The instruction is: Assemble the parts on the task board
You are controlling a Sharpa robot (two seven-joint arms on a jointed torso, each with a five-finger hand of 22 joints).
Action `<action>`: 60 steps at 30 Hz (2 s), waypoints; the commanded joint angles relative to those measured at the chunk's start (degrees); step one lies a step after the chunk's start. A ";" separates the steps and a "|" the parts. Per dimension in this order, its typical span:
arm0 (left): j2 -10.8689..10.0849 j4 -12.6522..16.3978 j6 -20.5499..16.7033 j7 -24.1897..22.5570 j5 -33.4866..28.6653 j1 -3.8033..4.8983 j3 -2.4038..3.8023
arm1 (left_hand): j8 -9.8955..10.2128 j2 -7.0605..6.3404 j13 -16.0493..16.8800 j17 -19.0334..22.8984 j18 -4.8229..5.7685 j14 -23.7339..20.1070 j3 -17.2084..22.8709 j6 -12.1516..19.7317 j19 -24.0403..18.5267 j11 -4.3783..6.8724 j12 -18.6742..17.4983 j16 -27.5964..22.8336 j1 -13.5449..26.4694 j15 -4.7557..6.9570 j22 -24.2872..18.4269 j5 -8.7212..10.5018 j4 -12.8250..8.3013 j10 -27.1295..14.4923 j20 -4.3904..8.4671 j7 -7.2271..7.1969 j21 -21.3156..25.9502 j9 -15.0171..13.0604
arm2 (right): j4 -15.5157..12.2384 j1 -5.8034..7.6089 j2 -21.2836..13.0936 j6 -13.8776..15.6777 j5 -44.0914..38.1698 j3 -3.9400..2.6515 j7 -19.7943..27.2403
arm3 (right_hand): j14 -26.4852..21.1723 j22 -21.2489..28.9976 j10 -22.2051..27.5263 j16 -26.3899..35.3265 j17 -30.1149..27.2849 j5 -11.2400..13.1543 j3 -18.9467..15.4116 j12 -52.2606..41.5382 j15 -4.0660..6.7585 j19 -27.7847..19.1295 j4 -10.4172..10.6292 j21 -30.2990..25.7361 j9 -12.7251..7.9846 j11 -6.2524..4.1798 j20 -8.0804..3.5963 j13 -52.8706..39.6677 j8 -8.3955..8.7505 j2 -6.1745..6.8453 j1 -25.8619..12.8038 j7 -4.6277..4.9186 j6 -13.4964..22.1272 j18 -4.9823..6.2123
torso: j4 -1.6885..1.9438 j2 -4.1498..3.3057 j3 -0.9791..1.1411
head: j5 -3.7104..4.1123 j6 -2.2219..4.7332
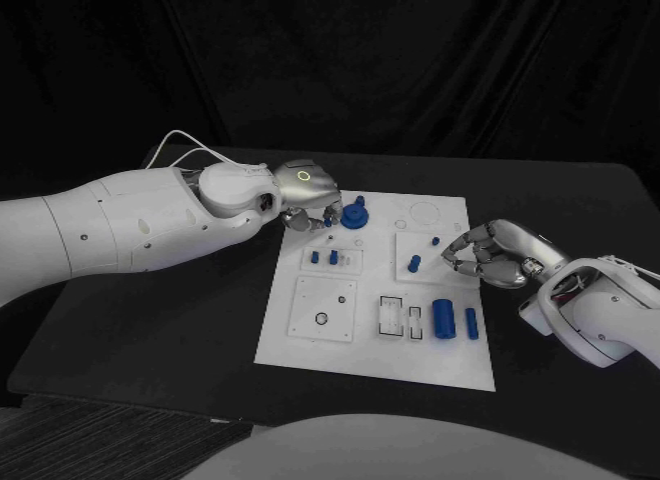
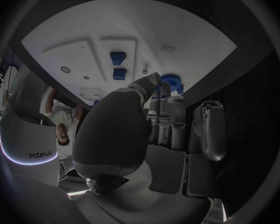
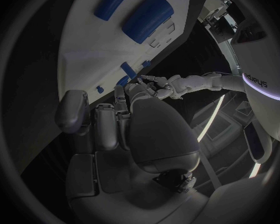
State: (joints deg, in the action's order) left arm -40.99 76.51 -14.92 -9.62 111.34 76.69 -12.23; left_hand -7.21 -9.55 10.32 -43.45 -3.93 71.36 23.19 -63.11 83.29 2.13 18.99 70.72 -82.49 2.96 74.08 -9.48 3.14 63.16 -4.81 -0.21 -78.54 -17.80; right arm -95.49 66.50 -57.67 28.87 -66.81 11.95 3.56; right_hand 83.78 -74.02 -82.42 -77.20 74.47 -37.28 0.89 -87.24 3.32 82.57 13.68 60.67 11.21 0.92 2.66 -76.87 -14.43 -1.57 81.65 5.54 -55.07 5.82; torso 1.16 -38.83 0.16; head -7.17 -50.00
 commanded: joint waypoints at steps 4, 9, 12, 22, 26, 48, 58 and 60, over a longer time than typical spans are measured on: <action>0.28 0.15 1.51 0.36 -0.38 -0.18 0.06 | -1.75 1.14 0.15 0.57 1.53 -0.02 2.47 -2.73 0.92 0.51 -0.14 -0.35 0.72 0.04 12.67 0.02 -0.65 1.38 -0.04 0.46 -0.44 -2.80 | 0.01 -0.15 0.05 -0.27 -0.28 -0.03 -0.93 | 3.12 -8.29 -2.73 1.44 1.68 -1.16 1.81 3.00 0.17 -0.64 0.15 -1.32 0.93 -0.45 -0.04 -7.18 -0.92 0.12 0.77 -0.34 0.17 -0.14 | 0.06 -0.01 -0.02 | 0.02 0.00; 0.25 0.58 1.91 0.61 -0.38 -0.26 0.06 | -1.69 1.17 0.14 0.99 1.51 -0.18 2.51 -2.66 0.87 0.47 -0.21 -0.54 0.71 0.08 12.64 0.06 -0.66 1.40 -0.04 0.49 -0.35 -2.78 | -0.02 -0.15 -0.02 -0.26 -0.28 -0.03 -0.98 | 3.12 -8.29 -2.73 1.44 1.68 -1.16 1.81 3.00 0.17 -0.64 0.15 -1.32 0.93 -0.45 -0.04 -7.18 -0.92 0.12 0.77 -0.34 0.17 -0.14 | 0.07 0.02 -0.01 | 0.15 0.00; 0.14 1.04 2.04 0.73 -0.38 -0.31 0.06 | -1.64 1.17 0.14 1.14 1.48 -0.24 2.52 -2.61 0.78 0.42 -0.27 -0.62 0.73 0.11 12.59 0.08 -0.66 1.41 -0.04 0.53 -0.19 -2.77 | -0.03 -0.15 -0.08 -0.25 -0.28 -0.03 -1.02 | 3.07 -8.25 -2.65 1.57 1.56 -1.14 1.91 3.10 0.16 -0.70 0.08 -1.49 0.95 -0.43 -0.03 -7.09 -0.92 0.16 0.86 -0.32 0.18 -0.12 | 0.05 0.01 0.00 | 0.14 0.00; -0.08 1.91 2.71 0.88 -0.38 -0.44 0.06 | -1.55 1.14 0.12 1.34 1.45 -0.32 2.53 -2.50 0.71 0.39 -0.36 -0.72 0.75 0.14 12.56 0.12 -0.68 1.43 -0.04 0.57 -0.06 -2.75 | 0.01 -0.16 -0.07 -0.24 -0.28 -0.03 -1.06 | 3.06 -8.24 -2.65 1.59 1.54 -1.14 1.95 3.10 0.15 -0.71 0.05 -1.54 0.93 -0.42 -0.03 -7.10 -0.87 0.20 0.91 -0.29 0.28 -0.12 | 0.01 0.00 0.00 | 0.00 0.00; -0.17 2.06 2.89 0.93 -0.38 -0.55 0.06 | -1.51 1.15 0.12 1.49 1.44 -0.38 2.55 -2.46 0.68 0.37 -0.40 -0.79 0.76 0.16 12.55 0.13 -0.68 1.44 -0.04 0.58 -0.02 -2.74 | 0.07 -0.16 -0.01 -0.25 -0.28 -0.03 -1.08 | 3.06 -8.24 -2.65 1.59 1.54 -1.14 1.95 3.10 0.15 -0.71 0.05 -1.54 0.93 -0.42 -0.03 -7.10 -0.87 0.20 0.91 -0.29 0.28 -0.12 | 0.05 0.00 -0.01 | 0.12 0.00; 0.40 1.44 3.57 1.10 -0.38 -1.31 0.05 | -1.18 1.19 0.07 1.98 1.39 -0.55 2.76 -2.10 0.53 0.26 -0.77 -1.07 0.54 0.24 12.48 0.01 -0.92 1.47 -0.03 0.64 0.21 -2.66 | -0.04 -0.17 -0.17 -0.26 -0.28 -0.03 -1.11 | 3.06 -8.24 -2.65 1.59 1.54 -1.14 1.95 3.10 0.15 -0.71 0.05 -1.54 0.93 -0.42 -0.03 -7.10 -0.87 0.20 0.91 -0.29 0.28 -0.12 | 0.03 0.00 -0.01 | 0.20 0.00; 0.81 0.98 3.23 1.08 -0.38 -1.59 0.05 | -1.01 1.23 0.05 2.41 1.36 -0.72 2.91 -1.96 0.45 0.16 -0.98 -1.30 0.35 0.24 12.45 -0.13 -1.11 1.49 -0.02 0.73 0.32 -2.63 | -0.13 -0.17 -0.28 -0.26 -0.28 -0.03 -1.13 | 3.03 -8.21 -2.64 1.67 1.47 -1.15 2.08 3.12 0.12 -0.75 0.01 -1.65 0.92 -0.36 -0.01 -7.10 -0.80 0.21 0.98 -0.22 0.43 -0.11 | 0.01 -0.01 -0.02 | 0.23 0.00; 0.88 0.89 3.25 1.11 -0.38 -1.64 0.06 | -1.00 1.23 0.05 2.42 1.36 -0.72 2.92 -1.95 0.45 0.16 -0.98 -1.30 0.34 0.24 12.45 -0.14 -1.12 1.49 -0.02 0.74 0.32 -2.63 | -0.14 -0.17 -0.29 -0.26 -0.28 -0.03 -1.13 | 3.03 -8.21 -2.64 1.67 1.47 -1.15 2.08 3.12 0.12 -0.75 0.01 -1.65 0.92 -0.36 -0.01 -7.10 -0.80 0.21 0.98 -0.22 0.43 -0.11 | 0.02 0.00 -0.02 | 0.22 0.00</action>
State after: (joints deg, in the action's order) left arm -40.25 77.41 -11.80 -8.36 111.22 75.17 -12.22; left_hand -7.20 -9.55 10.32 -41.49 -3.94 71.34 23.19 -63.12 83.28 1.79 18.97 70.25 -82.49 2.97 74.08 -9.48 3.14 63.51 -4.81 -0.17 -78.51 -17.80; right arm -95.48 66.47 -57.87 28.78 -66.82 11.95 3.28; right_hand 83.78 -74.02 -82.42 -77.18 74.47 -37.28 0.89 -87.19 3.32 82.18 13.67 60.00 11.22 0.93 2.66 -76.88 -14.43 -1.57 81.65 5.55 -55.05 5.82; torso 1.18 -38.83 0.15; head -6.96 -50.00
